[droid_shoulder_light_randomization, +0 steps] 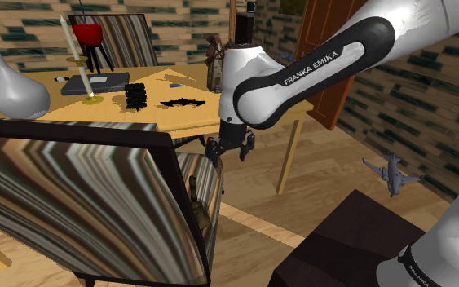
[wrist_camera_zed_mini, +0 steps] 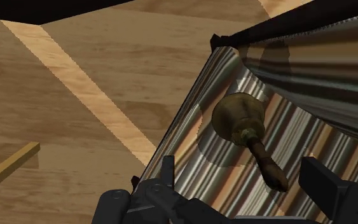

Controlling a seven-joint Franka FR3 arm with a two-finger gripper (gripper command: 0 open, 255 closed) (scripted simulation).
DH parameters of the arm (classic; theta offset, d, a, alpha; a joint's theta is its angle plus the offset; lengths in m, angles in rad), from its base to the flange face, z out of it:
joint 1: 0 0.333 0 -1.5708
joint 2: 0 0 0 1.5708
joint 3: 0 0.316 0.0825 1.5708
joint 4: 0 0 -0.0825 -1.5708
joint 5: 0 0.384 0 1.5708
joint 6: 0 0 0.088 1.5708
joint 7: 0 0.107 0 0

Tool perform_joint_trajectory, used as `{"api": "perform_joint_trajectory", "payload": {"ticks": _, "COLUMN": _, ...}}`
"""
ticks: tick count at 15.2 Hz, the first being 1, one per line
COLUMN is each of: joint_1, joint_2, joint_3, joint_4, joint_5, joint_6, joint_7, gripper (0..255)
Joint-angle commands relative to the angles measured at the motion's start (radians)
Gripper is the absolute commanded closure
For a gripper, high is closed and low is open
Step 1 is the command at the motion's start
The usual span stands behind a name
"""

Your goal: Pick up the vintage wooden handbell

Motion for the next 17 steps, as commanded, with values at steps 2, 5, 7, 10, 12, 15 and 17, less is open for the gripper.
{"api": "perform_joint_trajectory", "payload": {"ticks": 2, "joint_1": 0.024, "joint_2": 0.121, "joint_3": -0.005, "joint_4": 0.089, "joint_5": -0.067, "joint_6": 0.032, "joint_7": 0.078, "gripper": 0}}
{"api": "perform_joint_trajectory", "payload": {"ticks": 5, "joint_1": 0.058, "joint_2": 0.242, "joint_3": -0.023, "joint_4": 0.191, "joint_5": -0.126, "joint_6": 0.049, "joint_7": 0.145, "gripper": 0}}
{"api": "perform_joint_trajectory", "payload": {"ticks": 7, "joint_1": 0.084, "joint_2": 0.322, "joint_3": -0.038, "joint_4": 0.267, "joint_5": -0.159, "joint_6": 0.053, "joint_7": 0.183, "gripper": 0}}
{"api": "perform_joint_trajectory", "payload": {"ticks": 10, "joint_1": 0.125, "joint_2": 0.442, "joint_3": -0.064, "joint_4": 0.393, "joint_5": -0.197, "joint_6": 0.048, "joint_7": 0.229, "gripper": 0}}
{"api": "perform_joint_trajectory", "payload": {"ticks": 12, "joint_1": 0.151, "joint_2": 0.524, "joint_3": -0.081, "joint_4": 0.486, "joint_5": -0.215, "joint_6": 0.038, "joint_7": 0.253, "gripper": 0}}
{"api": "perform_joint_trajectory", "payload": {"ticks": 15, "joint_1": 0.155, "joint_2": 0.541, "joint_3": -0.086, "joint_4": 0.486, "joint_5": -0.220, "joint_6": 0.056, "joint_7": 0.257, "gripper": 0}}
{"api": "perform_joint_trajectory", "payload": {"ticks": 17, "joint_1": 0.158, "joint_2": 0.559, "joint_3": -0.090, "joint_4": 0.487, "joint_5": -0.225, "joint_6": 0.074, "joint_7": 0.260, "gripper": 0}}
